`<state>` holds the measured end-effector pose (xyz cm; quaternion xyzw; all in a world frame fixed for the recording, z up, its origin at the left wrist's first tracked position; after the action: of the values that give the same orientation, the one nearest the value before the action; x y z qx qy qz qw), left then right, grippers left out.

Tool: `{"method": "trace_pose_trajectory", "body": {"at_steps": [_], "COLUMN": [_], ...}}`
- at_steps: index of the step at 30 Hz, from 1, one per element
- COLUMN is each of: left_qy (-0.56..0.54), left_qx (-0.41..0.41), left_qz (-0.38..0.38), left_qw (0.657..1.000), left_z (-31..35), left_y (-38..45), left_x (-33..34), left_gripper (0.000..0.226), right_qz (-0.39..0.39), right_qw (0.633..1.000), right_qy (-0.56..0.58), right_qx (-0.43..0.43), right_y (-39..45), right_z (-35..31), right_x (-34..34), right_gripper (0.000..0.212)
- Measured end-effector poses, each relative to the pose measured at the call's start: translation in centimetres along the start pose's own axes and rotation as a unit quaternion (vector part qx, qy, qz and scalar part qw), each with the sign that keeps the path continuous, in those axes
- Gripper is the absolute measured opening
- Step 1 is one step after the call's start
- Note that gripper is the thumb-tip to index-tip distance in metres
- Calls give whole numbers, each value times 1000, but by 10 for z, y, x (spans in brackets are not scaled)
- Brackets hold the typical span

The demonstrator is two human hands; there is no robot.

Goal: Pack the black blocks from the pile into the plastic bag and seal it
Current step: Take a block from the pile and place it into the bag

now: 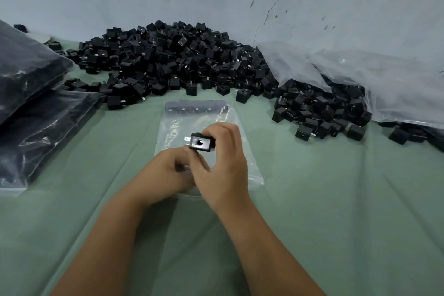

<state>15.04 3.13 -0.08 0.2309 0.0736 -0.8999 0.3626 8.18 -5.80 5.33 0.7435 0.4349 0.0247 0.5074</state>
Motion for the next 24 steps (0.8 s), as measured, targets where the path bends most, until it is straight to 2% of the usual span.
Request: {"method": "trace_pose_trajectory", "body": {"at_steps": [2,4,6,10,13,15,19,22,24], "left_qy": [-13,-32,-75,-121,-114,-147,-196,-194,-217], "left_qx": [-1,-7,-21,-52,-51,-11,79,95,98], "left_qz": [66,126,167,230,260,237,139,96,80], "left_qw": [998,991,983,964,957,960,968,972,968], "left_z": [2,0,-9,-24,-27,-20,1,4,3], "left_y": [-3,-7,-10,-14,-16,-13,-7,-5,-5], "left_x": [-11,-24,-35,-47,-52,-49,-32,-25,-25], "left_gripper": [13,28,37,6,10,12,13,15,22], "right_qz": [-8,-23,-66,-152,-227,-266,-303,-308,-324], "right_qw": [998,996,994,967,928,917,912,916,906], "right_qy": [-19,-36,-66,-203,-294,-295,-262,-190,-131], "right_qx": [-57,-81,-64,-3,37,43,90,171,241], "right_y": [-2,-2,-2,-3,-6,-8,-8,-5,-8], "right_z": [-13,-21,-22,-14,-5,1,11,26,43], "right_x": [2,4,11,30,45,53,56,49,48], "right_gripper": [31,27,23,17,14,13,20,12,13]}}
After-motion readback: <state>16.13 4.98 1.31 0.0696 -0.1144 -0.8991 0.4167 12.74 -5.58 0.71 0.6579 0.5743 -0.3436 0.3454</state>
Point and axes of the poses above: each hand's wrist, its own y-axis towards the middle knuckle, its own x-axis out of the palm, z = x × y, the point moved 9 cm from there along y, towards the middle knuckle, and after that the axes turned 10 degrees about -z, right-handed, at the moved point
